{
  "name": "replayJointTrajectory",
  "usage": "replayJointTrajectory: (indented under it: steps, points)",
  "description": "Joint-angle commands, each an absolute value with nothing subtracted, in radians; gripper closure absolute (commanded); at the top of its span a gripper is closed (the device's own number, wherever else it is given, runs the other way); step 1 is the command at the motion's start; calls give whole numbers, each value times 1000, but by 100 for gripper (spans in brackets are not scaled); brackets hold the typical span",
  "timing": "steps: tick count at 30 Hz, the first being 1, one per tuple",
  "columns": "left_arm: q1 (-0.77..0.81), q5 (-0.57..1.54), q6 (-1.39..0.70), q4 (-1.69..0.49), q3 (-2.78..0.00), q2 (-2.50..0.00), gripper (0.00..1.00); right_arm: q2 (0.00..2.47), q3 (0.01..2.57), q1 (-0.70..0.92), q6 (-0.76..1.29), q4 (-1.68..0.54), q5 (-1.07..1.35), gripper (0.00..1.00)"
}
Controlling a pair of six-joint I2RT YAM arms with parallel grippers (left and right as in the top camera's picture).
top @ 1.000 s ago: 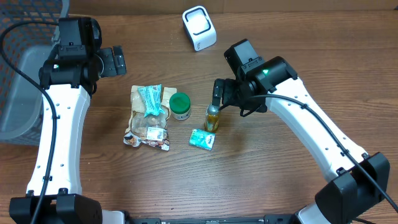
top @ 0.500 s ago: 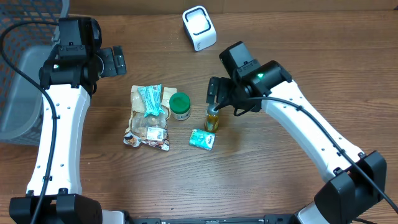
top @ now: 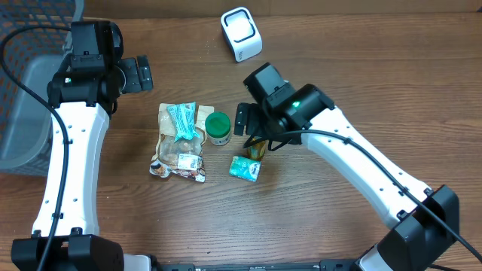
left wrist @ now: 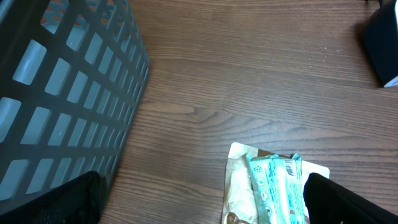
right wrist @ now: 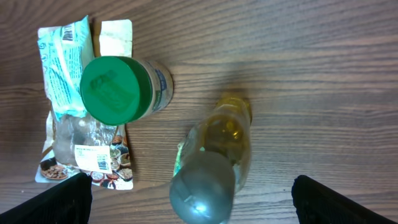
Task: Scan the item barcode
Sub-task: 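Move the right gripper down over the yellow bottle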
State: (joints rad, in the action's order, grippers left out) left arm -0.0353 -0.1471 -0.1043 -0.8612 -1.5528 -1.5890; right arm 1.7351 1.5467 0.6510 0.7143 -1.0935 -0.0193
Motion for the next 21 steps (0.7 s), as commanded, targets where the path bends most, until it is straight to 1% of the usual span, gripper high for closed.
replayJointTrajectory:
  steps: [1, 3, 6, 9, 11, 14, 17, 21]
  points:
    - [-39, -157, -97, -860, -1560, -1589, 1, 1790, 1542, 655, 759, -1102, -60, 0]
    - [-39, -157, -97, -860, -1560, -1589, 1, 1816, 1542, 654, 759, -1109, -59, 1]
    - [-39, -157, -97, -860, -1560, -1589, 0, 1841, 1542, 653, 759, -1106, -59, 7]
    - [-39, -157, -97, -860, -1560, -1589, 0, 1842, 1542, 653, 759, -1103, -68, 16]
    - [-39, -157, -97, -860, -1560, -1589, 0, 1842, 1542, 653, 759, -1101, -78, 23]
    - [-39, -157, -97, -860, -1560, -1589, 1, 1843, 1542, 653, 759, -1107, -78, 25]
    - [-39, -157, -97, -860, -1560, -1589, 0, 1843, 1542, 656, 759, -1108, -78, 31]
    - [-39, -157, -97, -860, -1560, -1589, 1, 1843, 1542, 656, 759, -1104, -78, 32]
